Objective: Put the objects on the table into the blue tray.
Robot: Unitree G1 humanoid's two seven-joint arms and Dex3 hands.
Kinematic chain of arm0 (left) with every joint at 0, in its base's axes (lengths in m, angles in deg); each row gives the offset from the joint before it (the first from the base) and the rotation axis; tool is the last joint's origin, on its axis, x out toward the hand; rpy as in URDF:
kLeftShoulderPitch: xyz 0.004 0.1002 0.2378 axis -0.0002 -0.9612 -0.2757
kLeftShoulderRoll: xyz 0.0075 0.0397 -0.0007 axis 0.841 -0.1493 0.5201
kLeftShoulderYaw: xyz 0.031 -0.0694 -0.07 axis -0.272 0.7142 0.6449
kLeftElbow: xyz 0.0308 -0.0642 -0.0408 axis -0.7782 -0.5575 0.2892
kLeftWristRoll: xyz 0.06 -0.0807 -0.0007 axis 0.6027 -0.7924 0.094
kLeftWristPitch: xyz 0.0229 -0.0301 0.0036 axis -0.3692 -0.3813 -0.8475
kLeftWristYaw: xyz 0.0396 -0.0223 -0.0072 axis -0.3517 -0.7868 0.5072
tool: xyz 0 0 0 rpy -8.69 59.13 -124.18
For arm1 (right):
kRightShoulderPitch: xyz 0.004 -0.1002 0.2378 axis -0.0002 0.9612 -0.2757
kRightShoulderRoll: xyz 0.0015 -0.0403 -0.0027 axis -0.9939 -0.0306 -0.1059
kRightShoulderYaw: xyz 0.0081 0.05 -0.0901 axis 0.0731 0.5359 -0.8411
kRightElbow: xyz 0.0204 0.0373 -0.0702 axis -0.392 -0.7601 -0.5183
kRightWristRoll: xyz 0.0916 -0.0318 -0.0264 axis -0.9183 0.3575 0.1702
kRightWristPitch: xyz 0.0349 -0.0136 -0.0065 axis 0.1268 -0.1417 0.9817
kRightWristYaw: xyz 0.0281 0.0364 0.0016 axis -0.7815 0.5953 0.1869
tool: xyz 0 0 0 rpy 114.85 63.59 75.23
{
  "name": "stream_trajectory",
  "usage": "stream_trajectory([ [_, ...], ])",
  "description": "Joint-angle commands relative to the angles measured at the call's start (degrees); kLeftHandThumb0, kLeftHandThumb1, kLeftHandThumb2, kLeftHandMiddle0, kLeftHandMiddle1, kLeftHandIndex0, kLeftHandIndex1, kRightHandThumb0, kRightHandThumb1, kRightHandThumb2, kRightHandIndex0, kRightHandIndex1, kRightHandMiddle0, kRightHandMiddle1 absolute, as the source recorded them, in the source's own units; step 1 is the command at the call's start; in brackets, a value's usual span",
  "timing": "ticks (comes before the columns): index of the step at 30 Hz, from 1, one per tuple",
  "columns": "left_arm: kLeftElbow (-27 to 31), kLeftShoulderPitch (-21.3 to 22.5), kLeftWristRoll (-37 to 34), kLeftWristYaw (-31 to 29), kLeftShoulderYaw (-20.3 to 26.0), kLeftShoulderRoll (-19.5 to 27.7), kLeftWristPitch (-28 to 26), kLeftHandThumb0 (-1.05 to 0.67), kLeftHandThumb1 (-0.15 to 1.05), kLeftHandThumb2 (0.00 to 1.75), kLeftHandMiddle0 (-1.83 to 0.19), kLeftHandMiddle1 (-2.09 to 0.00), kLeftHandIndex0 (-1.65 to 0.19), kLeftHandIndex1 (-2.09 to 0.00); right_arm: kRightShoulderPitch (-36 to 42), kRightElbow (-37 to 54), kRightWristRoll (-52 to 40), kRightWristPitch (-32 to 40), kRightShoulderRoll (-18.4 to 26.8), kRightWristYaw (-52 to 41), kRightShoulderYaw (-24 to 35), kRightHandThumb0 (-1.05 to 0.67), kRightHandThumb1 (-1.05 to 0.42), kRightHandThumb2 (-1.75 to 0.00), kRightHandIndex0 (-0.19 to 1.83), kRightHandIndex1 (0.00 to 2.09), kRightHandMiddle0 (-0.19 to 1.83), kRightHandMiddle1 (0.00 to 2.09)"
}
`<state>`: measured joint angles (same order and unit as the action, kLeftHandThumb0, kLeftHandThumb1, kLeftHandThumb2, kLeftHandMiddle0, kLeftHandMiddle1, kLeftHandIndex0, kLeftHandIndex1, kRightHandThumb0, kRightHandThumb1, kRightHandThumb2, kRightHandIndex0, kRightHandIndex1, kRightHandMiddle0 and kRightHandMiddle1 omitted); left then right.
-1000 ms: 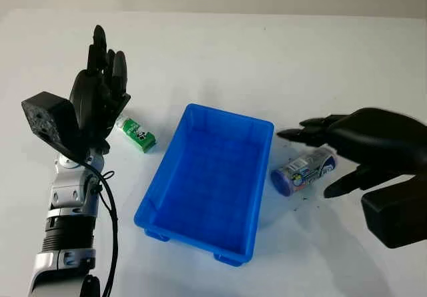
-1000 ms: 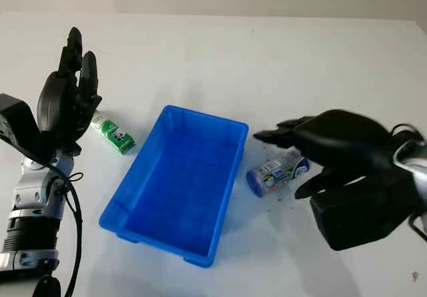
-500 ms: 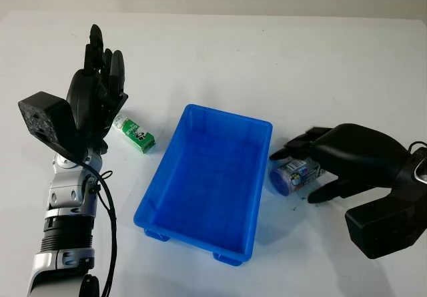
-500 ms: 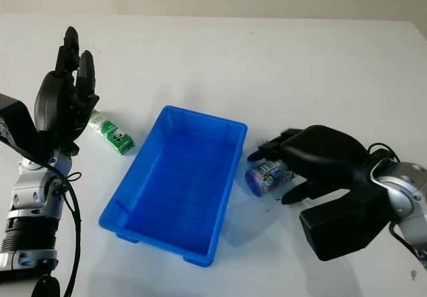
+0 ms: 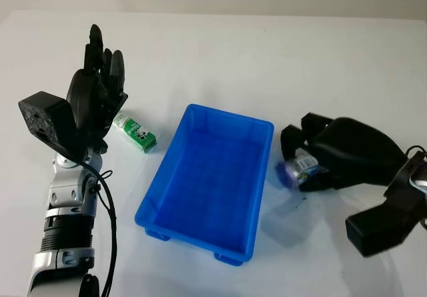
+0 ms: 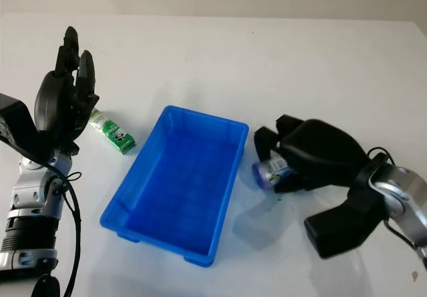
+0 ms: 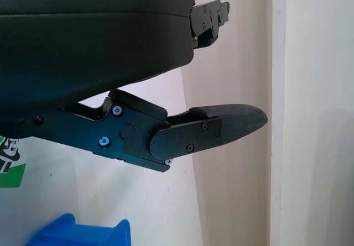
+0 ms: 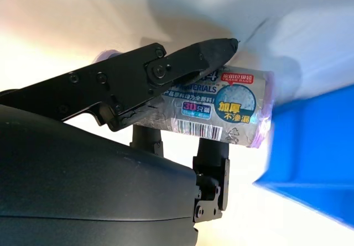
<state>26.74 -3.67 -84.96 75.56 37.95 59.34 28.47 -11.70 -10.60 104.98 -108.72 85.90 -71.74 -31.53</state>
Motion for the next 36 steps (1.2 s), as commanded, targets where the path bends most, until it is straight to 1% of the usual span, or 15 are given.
stream_trajectory([
  [1,0.0,0.5,0.6,0.0,-0.2,0.5,0.8,-0.71,1.05,0.59,0.19,0.0,0.19,0.0,-2.9,-3.6,0.7,0.2,-0.6,2.4,-0.3,-0.45,-1.05,-0.24,0.78,2.09,0.59,2.09],
  [3,0.1,0.4,0.6,0.1,-0.1,0.5,0.6,-0.71,1.05,0.59,0.19,0.0,0.19,0.0,-6.5,-8.5,2.7,1.6,-0.4,5.3,-0.9,-0.41,-1.05,-0.22,0.74,2.09,0.56,2.09],
  [5,0.3,0.4,0.4,-0.1,0.0,0.5,0.4,-0.71,1.05,0.6,0.19,0.0,0.19,0.0,-9.9,-13.1,4.2,2.8,-0.5,7.8,-1.8,-0.44,-1.05,-0.19,0.78,2.09,0.59,2.09],
  [10,0.7,0.0,0.3,0.0,0.1,0.5,0.3,-0.7,1.05,0.59,0.19,0.0,0.19,0.0,-16.0,-20.4,3.3,5.2,-1.1,9.3,-3.2,-0.46,-1.05,-0.17,0.84,2.09,0.62,2.09],
  [15,0.9,-0.2,0.7,0.1,-0.2,0.5,0.2,-0.71,1.05,0.58,0.19,0.0,0.19,0.0,-17.5,-17.4,-0.1,7.2,-5.9,14.7,-1.7,-0.42,-1.05,-0.12,0.9,2.09,0.71,2.09],
  [18,1.1,-0.4,0.8,0.4,-0.4,0.1,0.2,-0.71,1.05,0.58,0.19,0.0,0.19,0.0,-17.3,-14.7,-3.8,5.7,-10.8,17.5,-1.5,-0.38,-1.05,-0.14,0.94,2.09,0.77,2.09],
  [20,1.1,-0.5,1.0,0.6,-0.6,-0.1,0.3,-0.71,1.05,0.58,0.19,0.0,0.19,0.0,-17.3,-13.7,-5.4,3.5,-13.2,18.6,-2.3,-0.39,-1.05,-0.18,0.97,2.09,0.76,2.09],
  [24,1.4,-0.8,0.8,0.9,-0.8,-0.5,0.1,-0.71,1.05,0.58,0.19,0.0,0.19,0.0,-16.8,-10.6,-7.4,1.4,-16.6,16.3,-3.9,-0.43,-1.05,-0.24,0.98,2.09,0.73,2.09],
  [27,1.3,-1.0,0.9,1.0,-1.0,-0.8,0.3,-0.71,1.05,0.58,0.19,0.0,0.19,0.0,-17.0,-9.4,-9.0,-0.8,-19.3,14.1,-5.5,-0.42,-1.05,-0.26,0.9,2.09,0.63,2.09],
  [29,1.2,-1.1,1.1,1.2,-1.2,-0.8,0.5,-0.72,1.05,0.57,0.19,0.0,0.19,0.0,-17.5,-9.3,-9.7,-2.1,-21.2,13.1,-6.6,-0.45,-1.05,-0.28,0.93,2.09,0.62,2.09],
  [32,1.5,-1.4,1.5,1.7,-1.2,-1.0,0.6,-0.72,1.05,0.57,0.19,0.0,0.19,0.0,-17.9,-9.3,-10.8,-4.2,-22.4,11.4,-7.3,-0.45,-1.05,-0.28,1.0,2.09,0.69,2.09],
  [36,2.1,-1.8,1.6,2.0,-1.1,-1.1,0.2,-0.71,1.05,0.58,0.19,0.0,0.19,0.0,-18.2,-9.7,-11.3,-8.4,-22.5,10.0,-7.6,-0.46,-1.05,-0.29,1.03,2.09,0.72,2.09],
])
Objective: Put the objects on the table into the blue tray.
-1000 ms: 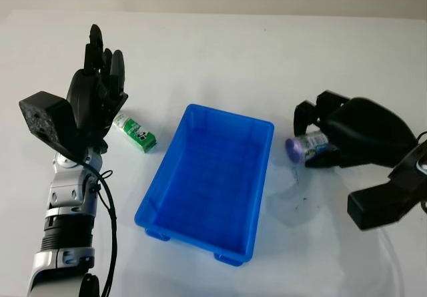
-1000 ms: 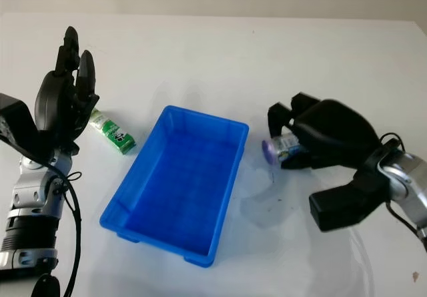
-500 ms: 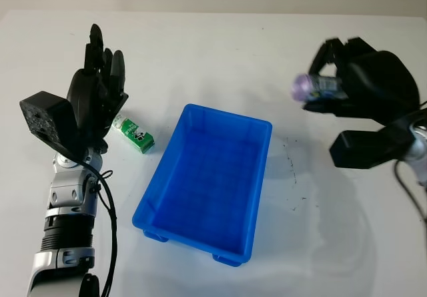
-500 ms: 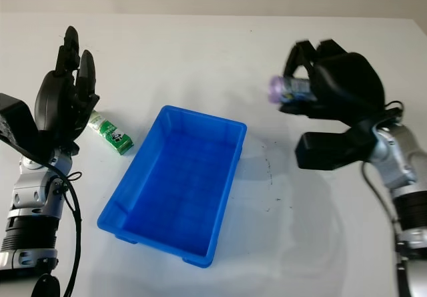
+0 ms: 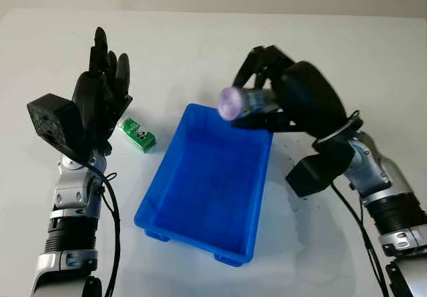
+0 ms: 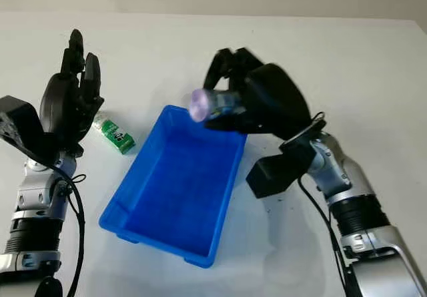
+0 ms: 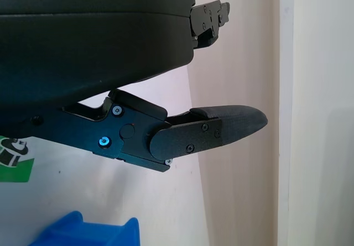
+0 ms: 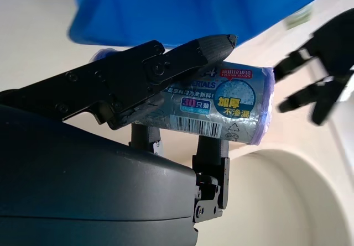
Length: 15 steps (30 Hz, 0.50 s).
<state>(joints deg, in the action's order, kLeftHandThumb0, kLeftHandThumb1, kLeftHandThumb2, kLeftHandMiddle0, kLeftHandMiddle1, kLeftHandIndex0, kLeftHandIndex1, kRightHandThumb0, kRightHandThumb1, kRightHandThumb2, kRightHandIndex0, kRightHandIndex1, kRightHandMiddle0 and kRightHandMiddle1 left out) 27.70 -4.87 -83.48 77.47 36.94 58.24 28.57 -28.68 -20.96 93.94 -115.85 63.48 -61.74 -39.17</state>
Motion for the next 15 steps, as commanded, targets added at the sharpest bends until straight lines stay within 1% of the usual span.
stream_trajectory([
  [1,1.3,-0.7,0.1,0.1,-0.1,0.0,-0.2,-0.71,1.05,0.58,0.19,0.0,0.19,0.0,-1.2,0.6,0.0,-2.1,0.2,-0.4,0.0,-0.47,-1.05,-0.29,1.03,2.09,0.72,2.09],
  [4,0.9,-0.8,0.2,0.2,-0.1,-0.1,0.5,-0.7,1.05,0.59,0.19,0.0,0.19,0.0,-1.3,1.0,-0.3,-3.7,1.5,-3.2,-0.2,-0.49,-1.05,-0.31,1.0,2.09,0.71,2.09],
  [6,0.2,-0.5,0.2,0.3,-0.1,-0.3,1.0,-0.7,1.05,0.59,0.19,0.0,0.19,0.0,-1.3,1.0,-1.3,-4.7,2.2,-5.0,0.1,-0.52,-1.05,-0.3,0.94,2.09,0.69,2.09],
  [8,-0.3,-0.2,0.2,0.3,-0.2,-0.4,1.4,-0.7,1.05,0.58,0.19,0.0,0.19,0.0,-1.3,0.7,-2.4,-5.8,2.4,-6.1,0.5,-0.52,-1.05,-0.3,0.93,2.09,0.69,2.09],
  [9,-0.8,0.1,0.1,0.2,-0.2,-0.5,1.8,-0.7,1.05,0.58,0.19,0.0,0.19,0.0,-1.4,0.6,-3.3,-6.4,2.6,-6.8,0.8,-0.53,-1.05,-0.29,0.88,2.09,0.67,2.09],
  [13,-1.9,0.8,0.0,0.2,-0.2,-0.9,2.6,-0.69,1.05,0.58,0.19,0.0,0.19,0.0,-1.5,0.9,-7.7,-7.0,3.4,-11.0,1.3,-0.58,-1.05,-0.24,0.51,2.09,0.31,2.09],
  [14,-2.0,0.9,-0.1,0.3,-0.2,-1.0,2.5,-0.69,1.05,0.58,0.19,0.0,0.19,0.0,-1.5,1.4,-9.5,-6.6,4.2,-13.6,1.1,-0.61,-1.05,-0.23,0.37,2.07,0.2,2.06],
  [15,-2.1,1.1,-0.1,0.3,-0.2,-1.1,2.5,-0.69,1.05,0.58,0.19,0.0,0.19,0.0,-1.5,2.4,-11.3,-5.8,5.2,-16.8,0.9,-0.67,-1.05,-0.25,0.11,1.62,-0.02,1.64],
])
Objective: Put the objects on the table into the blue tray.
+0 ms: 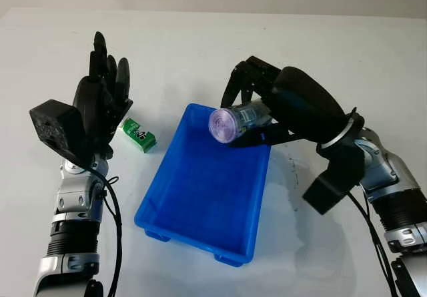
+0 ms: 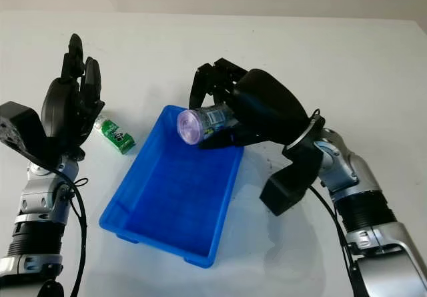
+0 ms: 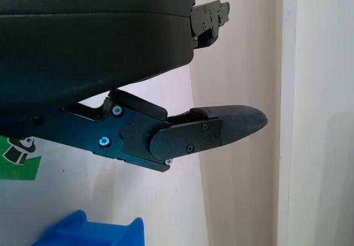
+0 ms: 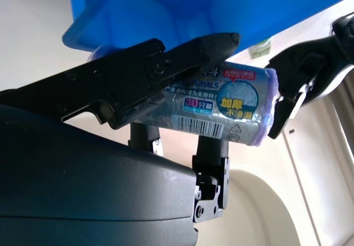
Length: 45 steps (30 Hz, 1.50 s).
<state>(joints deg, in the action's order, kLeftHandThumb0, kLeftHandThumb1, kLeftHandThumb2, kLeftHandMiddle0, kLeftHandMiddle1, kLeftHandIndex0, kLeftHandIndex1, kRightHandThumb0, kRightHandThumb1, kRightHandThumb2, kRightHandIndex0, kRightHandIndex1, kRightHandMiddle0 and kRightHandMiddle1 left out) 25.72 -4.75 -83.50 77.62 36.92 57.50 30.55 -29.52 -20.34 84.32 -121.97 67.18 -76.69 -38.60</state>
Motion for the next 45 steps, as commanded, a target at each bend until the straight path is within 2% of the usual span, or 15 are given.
stream_trajectory([
  [1,-0.2,1.1,-0.1,0.2,-0.2,-0.4,0.5,-0.69,1.05,0.57,0.19,0.0,0.19,0.0,-0.6,3.0,-3.1,1.3,2.5,-4.9,0.1,-0.7,-1.05,-0.27,0.03,1.24,-0.09,1.3],
  [3,-0.5,1.2,-0.1,0.2,-0.2,-0.4,0.6,-0.69,1.05,0.57,0.19,0.0,0.19,0.0,-0.5,4.4,-4.5,2.0,3.6,-8.8,0.3,-0.76,-1.05,-0.3,-0.09,0.45,-0.16,0.53],
  [5,-0.5,1.3,0.1,0.3,-0.3,-0.4,0.5,-0.7,1.05,0.56,0.19,0.0,0.19,0.0,-0.5,4.7,-4.7,1.0,3.7,-9.8,0.8,-0.79,-1.05,-0.31,-0.16,0.17,-0.18,0.16],
  [7,-0.4,1.3,0.3,0.6,-0.4,-0.4,0.4,-0.7,1.05,0.57,0.19,0.0,0.19,0.0,-0.6,4.7,-4.2,0.1,3.5,-9.8,1.3,-0.79,-1.05,-0.33,-0.18,0.04,-0.19,0.03],
  [11,-0.2,1.1,0.3,0.6,-0.5,-0.4,0.6,-0.7,1.05,0.57,0.19,0.0,0.19,0.0,-0.7,4.6,-4.3,-0.9,2.6,-9.0,2.0,-0.76,-1.05,-0.34,-0.19,0.0,-0.19,0.0],
  [17,0.0,0.9,0.1,0.7,-0.5,-0.5,0.4,-0.69,1.05,0.57,0.19,0.0,0.19,0.0,-0.9,2.6,0.0,-3.9,0.2,-2.4,3.9,-0.73,-1.05,-0.34,-0.19,0.0,-0.19,0.0],
  [21,0.0,0.8,0.3,0.7,-0.6,-0.4,0.3,-0.71,1.05,0.57,0.19,0.0,0.19,0.0,-0.2,2.4,-0.9,-1.9,-1.0,-0.9,4.9,-0.74,-1.05,-0.38,-0.19,0.0,-0.19,0.0],
  [22,0.0,0.8,0.3,0.7,-0.6,-0.4,0.3,-0.71,1.05,0.57,0.19,0.0,0.19,0.0,0.4,2.6,-2.3,-0.2,-1.8,-0.9,5.4,-0.77,-1.05,-0.42,-0.19,0.0,-0.19,0.0],
  [26,0.1,0.7,0.1,0.6,-0.5,-0.5,0.4,-0.7,1.05,0.57,0.19,0.0,0.19,0.0,2.8,3.4,-18.6,14.5,-7.3,-5.2,8.7,-0.85,-1.05,-0.53,-0.19,0.0,-0.19,0.0],
  [29,0.6,0.4,-0.1,0.4,-0.3,-0.2,0.1,-0.7,1.05,0.57,0.19,0.0,0.19,0.0,4.3,5.5,-25.2,25.5,-9.4,-5.5,12.1,-0.85,-1.05,-0.66,-0.19,0.0,-0.19,0.0],
  [33,0.5,0.5,-0.1,0.4,-0.1,0.0,0.1,-0.71,1.05,0.56,0.19,0.0,0.19,0.0,5.0,7.8,-30.9,38.9,-10.8,-5.0,16.3,-0.84,-1.05,-0.7,-0.19,0.0,-0.19,0.0],
  [39,-0.8,0.9,-0.3,-0.6,0.1,0.3,1.1,-0.68,1.05,0.57,0.19,0.0,0.19,0.0,4.1,6.6,-35.7,47.2,-11.6,-5.2,21.1,-0.79,-1.05,-0.71,-0.19,0.0,-0.19,0.0],
  [45,-0.6,1.1,0.2,-0.9,-0.2,1.1,0.3,-0.69,1.05,0.58,0.19,0.0,0.19,0.0,4.5,6.2,-35.8,47.7,-13.0,-4.2,22.9,-0.79,-1.05,-0.68,-0.19,0.0,-0.19,0.0],
])
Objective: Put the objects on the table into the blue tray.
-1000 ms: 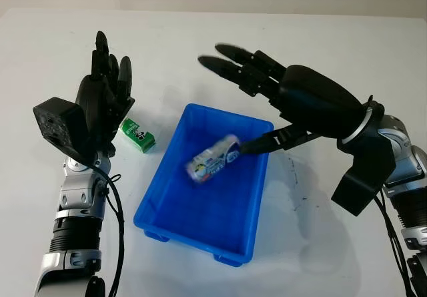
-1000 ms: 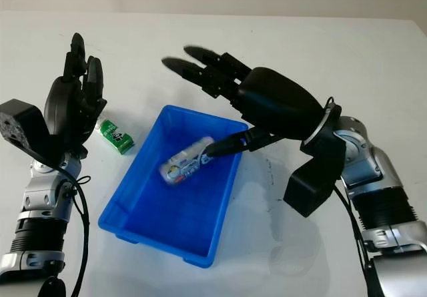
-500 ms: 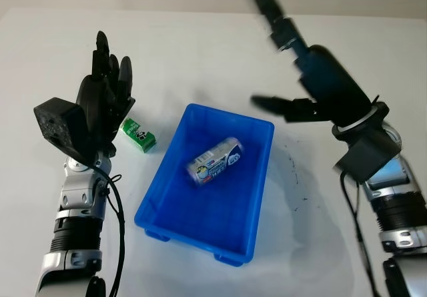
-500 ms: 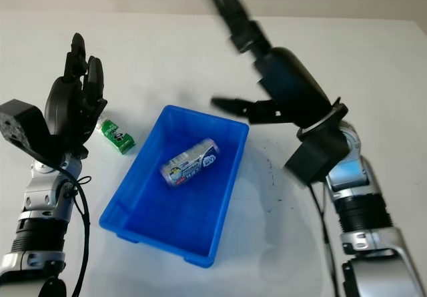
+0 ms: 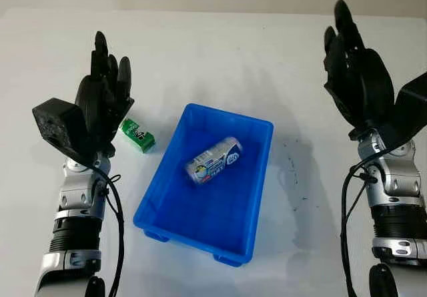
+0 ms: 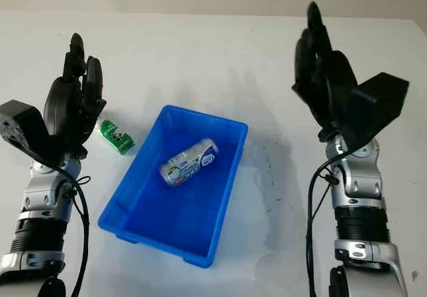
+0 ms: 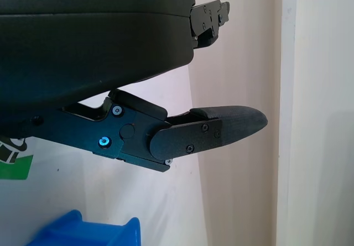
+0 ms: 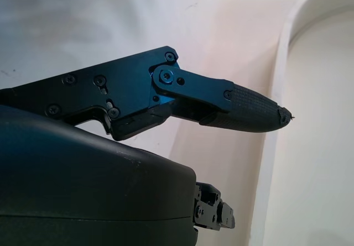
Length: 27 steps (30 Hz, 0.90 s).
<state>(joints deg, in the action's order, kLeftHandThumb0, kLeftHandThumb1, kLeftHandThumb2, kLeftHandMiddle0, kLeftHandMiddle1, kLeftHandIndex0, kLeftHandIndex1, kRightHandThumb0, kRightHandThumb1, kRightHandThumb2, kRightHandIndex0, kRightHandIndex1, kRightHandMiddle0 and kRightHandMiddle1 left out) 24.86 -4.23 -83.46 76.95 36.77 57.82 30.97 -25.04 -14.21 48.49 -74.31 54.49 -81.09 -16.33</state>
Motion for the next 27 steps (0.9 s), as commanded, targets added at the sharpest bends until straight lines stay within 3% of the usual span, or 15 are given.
stream_trajectory([
  [1,0.3,0.6,0.1,-0.3,0.0,0.9,-0.2,-0.69,1.05,0.58,0.19,0.0,0.19,0.0,0.1,0.0,0.2,0.0,-0.4,0.2,0.7,-0.79,-1.05,-0.67,-0.19,0.0,-0.19,0.0],
  [9,0.8,0.7,0.8,-0.6,-0.1,1.8,-0.7,-0.7,1.05,0.59,0.19,0.0,0.19,0.0,0.4,0.1,0.7,-0.1,-1.0,-0.5,0.9,-0.78,-1.05,-0.69,-0.19,0.0,-0.19,0.0],
  [13,2.5,1.7,1.2,-2.0,0.5,5.6,-1.2,-0.64,1.05,0.52,0.18,-0.02,0.18,-0.01,0.8,1.2,0.7,1.1,-1.3,-0.6,0.7,-0.78,-1.05,-0.71,-0.19,0.0,-0.19,0.0],
  [22,4.8,6.1,9.6,-13.0,-0.8,26.4,-2.2,-0.65,1.03,0.12,0.09,-0.06,0.08,-0.07,2.3,3.9,0.1,2.5,-2.6,-0.9,0.6,-0.78,-1.05,-0.72,-0.19,0.0,-0.19,0.0],
  [24,7.5,6.3,15.9,-15.2,-3.4,32.1,-4.0,-0.68,0.98,0.07,0.05,-0.08,0.03,-0.08,2.4,4.1,0.1,2.7,-3.2,-0.6,0.6,-0.78,-1.05,-0.72,-0.19,0.0,-0.19,0.0],
  [26,9.2,7.2,20.5,-18.2,-5.8,36.4,-5.0,-0.61,0.94,0.04,0.01,-0.08,-0.01,-0.09,2.3,4.3,0.2,3.2,-3.6,-0.3,0.6,-0.79,-1.05,-0.72,-0.19,0.0,-0.19,0.0],
  [27,9.0,8.2,22.6,-20.2,-7.3,38.5,-4.5,-0.48,0.86,0.03,-0.04,-0.08,-0.06,-0.1,2.4,4.5,0.3,3.5,-3.8,-0.2,0.5,-0.79,-1.05,-0.72,-0.19,0.0,-0.19,0.0],
])
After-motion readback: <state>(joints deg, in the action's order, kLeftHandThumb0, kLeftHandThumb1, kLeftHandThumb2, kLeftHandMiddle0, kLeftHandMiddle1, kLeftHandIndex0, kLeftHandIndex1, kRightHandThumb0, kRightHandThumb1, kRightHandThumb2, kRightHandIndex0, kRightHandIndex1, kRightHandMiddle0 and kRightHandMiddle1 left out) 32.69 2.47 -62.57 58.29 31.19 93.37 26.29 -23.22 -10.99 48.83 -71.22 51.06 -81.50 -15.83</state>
